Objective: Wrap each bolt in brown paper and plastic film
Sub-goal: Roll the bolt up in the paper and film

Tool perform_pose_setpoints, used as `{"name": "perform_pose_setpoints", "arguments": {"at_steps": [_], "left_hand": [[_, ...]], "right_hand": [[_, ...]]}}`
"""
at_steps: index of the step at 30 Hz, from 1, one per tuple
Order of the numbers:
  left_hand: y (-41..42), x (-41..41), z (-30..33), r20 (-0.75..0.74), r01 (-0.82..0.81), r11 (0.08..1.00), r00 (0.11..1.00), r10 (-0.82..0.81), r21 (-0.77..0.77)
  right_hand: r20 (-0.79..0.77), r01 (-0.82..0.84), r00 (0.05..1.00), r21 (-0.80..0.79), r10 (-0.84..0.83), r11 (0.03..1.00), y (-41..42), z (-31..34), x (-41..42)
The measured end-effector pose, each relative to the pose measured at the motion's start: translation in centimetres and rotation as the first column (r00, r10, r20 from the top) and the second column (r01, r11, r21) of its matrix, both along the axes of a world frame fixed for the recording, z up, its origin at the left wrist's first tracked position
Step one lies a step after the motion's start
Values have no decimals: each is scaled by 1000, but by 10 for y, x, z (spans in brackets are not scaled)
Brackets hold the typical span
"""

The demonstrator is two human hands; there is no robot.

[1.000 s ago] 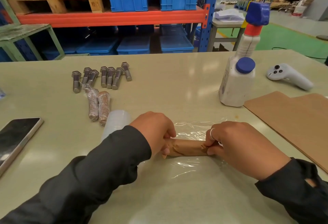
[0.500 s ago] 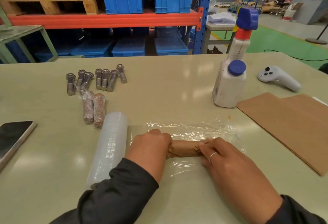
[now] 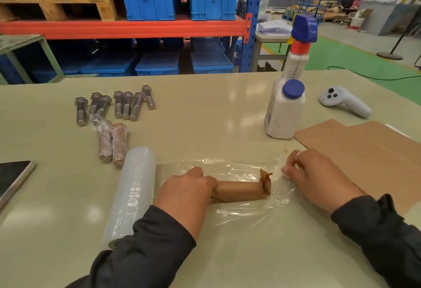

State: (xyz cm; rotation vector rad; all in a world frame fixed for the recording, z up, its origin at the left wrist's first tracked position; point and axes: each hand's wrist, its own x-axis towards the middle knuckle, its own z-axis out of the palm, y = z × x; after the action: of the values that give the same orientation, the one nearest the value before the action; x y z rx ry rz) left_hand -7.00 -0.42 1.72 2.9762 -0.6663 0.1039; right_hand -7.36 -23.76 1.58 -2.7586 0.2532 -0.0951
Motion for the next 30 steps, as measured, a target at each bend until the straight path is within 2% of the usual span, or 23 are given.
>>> {"name": "perform_pose_setpoints", "arguments": {"at_steps": [1, 2, 4, 5, 7, 8, 10, 11, 12, 13, 14, 16, 18, 19, 21, 25, 26, 27, 29, 30], "left_hand": [[0, 0, 0, -3, 3, 1000, 1000, -3, 2], [0, 1, -1, -7, 5, 1000, 1000, -5, 5], [0, 1, -2, -17, 6, 1000, 1000, -6, 2], [1, 2, -2, -22, 2, 1000, 1000, -3, -8], [2, 2, -2, -29, -13, 999, 999, 12, -39], [3, 2, -2, -27, -22, 998, 999, 20, -53], [2, 2, -1, -10, -24, 998, 1000, 23, -60], [1, 1, -1, 0, -13, 999, 1000, 13, -50], [-1, 0, -1, 5, 0, 999, 1000, 0, -34], [-4, -1, 0, 12, 16, 1000, 1000, -16, -16], [-6, -1, 1, 24, 36, 999, 999, -36, 5], [-9, -2, 4, 47, 77, 996, 996, -80, 54], [-10, -2, 6, 43, 109, 989, 993, -114, 102], [-10, -2, 7, 36, 122, 985, 991, -127, 125], [-10, -2, 9, 24, 132, 979, 990, -138, 152], [-12, -1, 10, 6, 125, 971, 992, -129, 203], [-12, -1, 9, 4, 123, 971, 992, -126, 206], [-12, 0, 9, 7, 122, 972, 992, -126, 203], [-11, 3, 8, 11, 122, 972, 992, -127, 199], [-10, 3, 7, 9, 124, 972, 992, -129, 201]], "right_hand": [[32, -2, 999, 131, -2, 991, 1, 2, 1], [41, 2, 999, 327, -16, 945, 5, 7, 2], [-3, -15, 1000, 675, 23, 738, 19, 23, -1], [-5, -57, 996, 731, 88, 680, 27, 29, -2], [19, -179, 974, 670, 225, 720, 47, 33, -3], [31, -240, 961, 585, 274, 775, 58, 31, -3], [2, -324, 941, 300, 339, 897, 76, 22, -4], [-18, -353, 933, 144, 360, 924, 81, 17, -5], [-27, -369, 928, 56, 371, 928, 83, 14, -6], [-43, -382, 922, 52, 384, 923, 82, 13, -8], [-73, -401, 910, 106, 409, 910, 78, 14, -9], [-151, -379, 880, 347, 451, 858, 70, 21, -10], [-168, -207, 896, 661, 410, 721, 63, 24, -11], [-166, -127, 912, 756, 376, 643, 60, 22, -10], [-172, -43, 929, 829, 326, 558, 58, 16, -7], [-149, -66, 925, 843, 350, 533, 53, 20, -5], [-105, -110, 937, 815, 332, 568, 48, 22, -5], [-48, -170, 952, 736, 301, 656, 40, 24, -5], [-10, -274, 954, 384, 300, 882, 23, 25, -4], [-64, -298, 943, 272, 327, 915, 18, 24, -4]]}}
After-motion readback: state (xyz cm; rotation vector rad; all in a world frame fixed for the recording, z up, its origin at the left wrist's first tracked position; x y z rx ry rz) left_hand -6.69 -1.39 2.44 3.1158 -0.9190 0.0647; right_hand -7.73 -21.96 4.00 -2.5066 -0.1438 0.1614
